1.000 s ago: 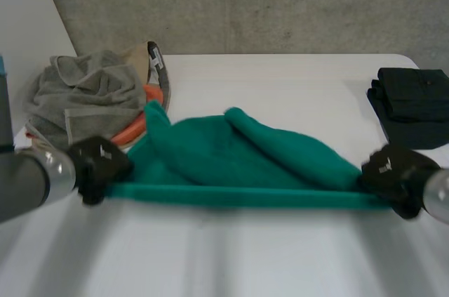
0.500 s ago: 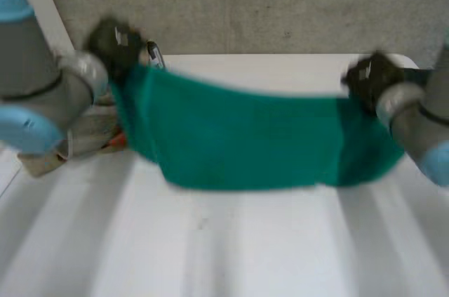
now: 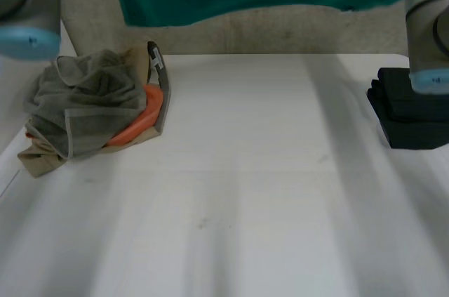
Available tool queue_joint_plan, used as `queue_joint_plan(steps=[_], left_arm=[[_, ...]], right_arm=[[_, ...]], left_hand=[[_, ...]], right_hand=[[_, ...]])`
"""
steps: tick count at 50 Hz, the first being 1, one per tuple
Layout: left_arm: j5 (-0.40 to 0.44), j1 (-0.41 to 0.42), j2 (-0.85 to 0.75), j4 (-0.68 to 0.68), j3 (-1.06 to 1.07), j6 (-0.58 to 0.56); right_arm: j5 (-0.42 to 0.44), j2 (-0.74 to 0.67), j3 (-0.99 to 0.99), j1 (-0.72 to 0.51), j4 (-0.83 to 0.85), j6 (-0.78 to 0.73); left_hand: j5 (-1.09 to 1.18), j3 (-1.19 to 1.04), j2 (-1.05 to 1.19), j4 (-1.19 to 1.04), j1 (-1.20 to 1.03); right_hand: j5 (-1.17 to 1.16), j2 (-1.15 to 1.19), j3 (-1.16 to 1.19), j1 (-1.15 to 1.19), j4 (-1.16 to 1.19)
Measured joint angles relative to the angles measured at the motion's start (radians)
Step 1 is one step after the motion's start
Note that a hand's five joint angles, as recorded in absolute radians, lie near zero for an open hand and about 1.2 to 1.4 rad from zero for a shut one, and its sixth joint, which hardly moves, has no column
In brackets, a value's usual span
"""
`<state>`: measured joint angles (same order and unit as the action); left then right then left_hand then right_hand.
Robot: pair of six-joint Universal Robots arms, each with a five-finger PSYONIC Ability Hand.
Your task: Fold the laundry.
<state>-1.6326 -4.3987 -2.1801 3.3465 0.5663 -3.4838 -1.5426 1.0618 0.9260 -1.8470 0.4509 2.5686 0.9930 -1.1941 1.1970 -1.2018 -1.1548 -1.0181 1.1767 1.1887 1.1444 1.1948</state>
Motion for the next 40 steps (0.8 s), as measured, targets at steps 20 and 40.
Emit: queue_joint_plan(steps=[20,40], left_arm=[[0.183,-0.041,0.02,0.093,0.682,-0.028],[0.169,-0.058,0.032,0.03,0.732,-0.09]], right_arm=[[0.185,-0.096,0.465,0.094,-0.195,0.102],[0.1,-0.262,0.275,0.186,-0.48,0.262]], left_hand=[[0.0,0.0,0.0,0.0,0.0],[0.0,0.0,0.0,0.0,0.0]], right_hand=[[0.0,0.0,0.0,0.0,0.0],[0.019,0.006,-0.007,-0.018,-0.008]])
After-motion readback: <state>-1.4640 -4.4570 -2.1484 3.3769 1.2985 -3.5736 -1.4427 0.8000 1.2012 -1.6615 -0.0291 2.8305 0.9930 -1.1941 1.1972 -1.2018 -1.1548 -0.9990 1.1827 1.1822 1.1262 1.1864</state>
